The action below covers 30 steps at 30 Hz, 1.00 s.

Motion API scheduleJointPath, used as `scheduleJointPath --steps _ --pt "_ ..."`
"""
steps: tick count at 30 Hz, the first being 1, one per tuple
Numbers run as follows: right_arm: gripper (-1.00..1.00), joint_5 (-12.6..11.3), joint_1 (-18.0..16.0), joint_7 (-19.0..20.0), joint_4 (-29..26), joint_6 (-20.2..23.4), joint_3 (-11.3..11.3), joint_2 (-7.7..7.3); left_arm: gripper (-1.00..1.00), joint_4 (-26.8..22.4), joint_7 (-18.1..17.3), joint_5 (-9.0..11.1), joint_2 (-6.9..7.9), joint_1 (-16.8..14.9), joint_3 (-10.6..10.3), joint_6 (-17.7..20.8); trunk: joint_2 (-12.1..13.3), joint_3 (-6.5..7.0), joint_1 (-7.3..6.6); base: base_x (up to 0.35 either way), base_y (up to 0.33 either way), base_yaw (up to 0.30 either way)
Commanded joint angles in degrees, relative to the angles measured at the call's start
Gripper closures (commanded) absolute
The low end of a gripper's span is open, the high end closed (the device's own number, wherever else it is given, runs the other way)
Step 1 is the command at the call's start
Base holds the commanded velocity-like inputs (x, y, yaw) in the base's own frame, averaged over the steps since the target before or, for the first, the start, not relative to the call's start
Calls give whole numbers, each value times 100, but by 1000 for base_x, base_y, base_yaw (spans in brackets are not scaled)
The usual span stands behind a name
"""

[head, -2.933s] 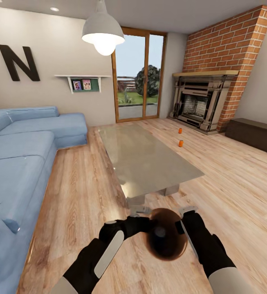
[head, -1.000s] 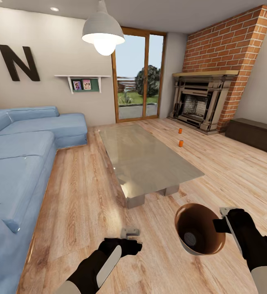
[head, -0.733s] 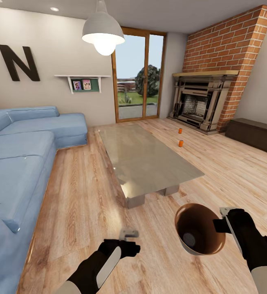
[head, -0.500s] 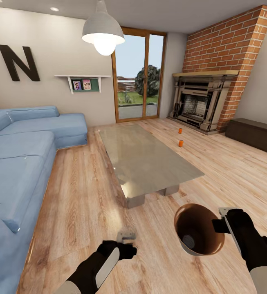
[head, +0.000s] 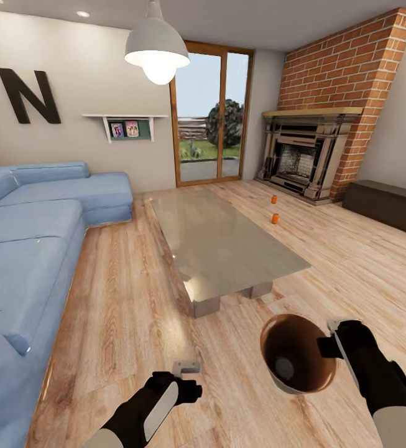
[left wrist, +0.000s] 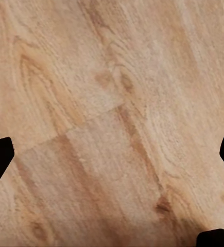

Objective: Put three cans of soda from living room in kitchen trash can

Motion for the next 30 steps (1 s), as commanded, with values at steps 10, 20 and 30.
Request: scheduleJointPath --steps 10,20,30 --pt "100 -123 32 46 365 4 -40 102 -100 -54 113 -16 9 23 -11 12 -1 1 0 -21 0 0" --pt "100 -139 55 92 401 4 -43 114 -100 -72 203 4 9 26 -8 10 320 145 -176 -11 0 0" --pt "100 -150 182 122 418 -499 -40 138 -100 -29 163 12 9 26 -17 8 721 324 -396 0 0 0"
